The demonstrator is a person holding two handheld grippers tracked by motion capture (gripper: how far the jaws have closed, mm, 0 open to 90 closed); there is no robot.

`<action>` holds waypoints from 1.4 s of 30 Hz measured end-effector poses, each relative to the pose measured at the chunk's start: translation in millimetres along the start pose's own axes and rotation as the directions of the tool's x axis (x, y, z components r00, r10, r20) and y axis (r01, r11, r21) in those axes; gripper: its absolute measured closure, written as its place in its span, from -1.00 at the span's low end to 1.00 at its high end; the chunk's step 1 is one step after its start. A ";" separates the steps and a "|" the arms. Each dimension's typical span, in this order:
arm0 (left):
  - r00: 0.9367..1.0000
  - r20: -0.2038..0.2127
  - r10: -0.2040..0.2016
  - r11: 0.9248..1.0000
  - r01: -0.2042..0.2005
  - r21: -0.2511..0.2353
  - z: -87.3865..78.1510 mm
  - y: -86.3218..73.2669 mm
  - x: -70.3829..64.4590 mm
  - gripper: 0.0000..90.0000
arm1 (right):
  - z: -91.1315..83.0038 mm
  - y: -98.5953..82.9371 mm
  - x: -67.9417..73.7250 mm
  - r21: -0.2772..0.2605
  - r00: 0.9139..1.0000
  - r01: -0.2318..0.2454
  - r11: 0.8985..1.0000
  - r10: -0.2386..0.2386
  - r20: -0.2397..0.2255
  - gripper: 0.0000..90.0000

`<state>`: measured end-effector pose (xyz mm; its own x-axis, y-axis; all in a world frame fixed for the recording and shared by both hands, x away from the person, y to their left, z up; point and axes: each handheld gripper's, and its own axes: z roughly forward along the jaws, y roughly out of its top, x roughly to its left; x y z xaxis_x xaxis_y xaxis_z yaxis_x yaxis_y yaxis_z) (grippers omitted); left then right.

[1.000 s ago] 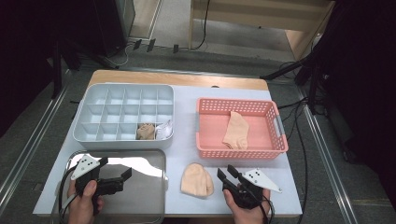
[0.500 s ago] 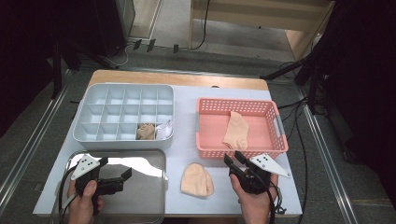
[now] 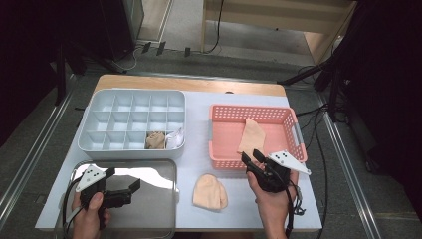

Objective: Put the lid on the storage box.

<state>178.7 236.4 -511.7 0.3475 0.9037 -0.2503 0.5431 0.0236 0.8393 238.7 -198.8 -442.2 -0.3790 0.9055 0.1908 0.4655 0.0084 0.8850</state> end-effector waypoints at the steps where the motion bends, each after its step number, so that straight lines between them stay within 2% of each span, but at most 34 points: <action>1: 1.000 0.000 0.000 1.000 0.000 0.000 0.0 0.0 0.0 -1.00 | 0.0 0.0 0.0 0.000 1.000 0.000 1.000 0.000 0.000 0.25; 11: 1.000 -0.002 0.004 1.000 -0.004 0.004 0.4 -0.3 0.1 -1.00 | 19.3 16.6 -13.6 0.025 0.999 0.000 1.000 -0.001 0.047 0.24; 17: 1.000 -0.001 0.005 1.000 -0.005 0.004 0.6 -0.3 0.4 -1.00 | 32.1 23.9 -19.7 0.045 0.998 -0.018 0.999 0.015 0.061 0.24; 26: 1.000 0.000 0.000 1.000 0.000 -0.001 0.2 -0.3 1.2 -1.00 | 62.4 29.7 -33.6 0.101 0.993 -0.045 0.994 0.034 0.115 0.19; 33: 1.000 0.001 0.002 1.000 -0.002 -0.001 0.2 -0.2 2.2 -1.00 | 73.4 34.6 -37.7 0.118 0.987 -0.066 0.991 0.047 0.152 0.16; 38: 1.000 0.002 0.001 1.000 -0.001 0.002 0.6 -0.3 1.7 -1.00 | 83.8 39.0 -39.8 0.166 0.980 -0.090 0.982 0.057 0.193 0.14; 42: 1.000 0.002 0.004 1.000 -0.004 0.002 0.4 -0.2 2.2 -1.00 | 92.0 43.3 -41.6 0.236 0.978 -0.105 0.966 0.057 0.202 0.14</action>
<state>179.6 238.2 -512.6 0.3514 0.9028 -0.2477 0.5429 0.0190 0.8396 348.3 -197.1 -450.9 -0.1824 0.9715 0.1512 0.6780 0.0129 0.7350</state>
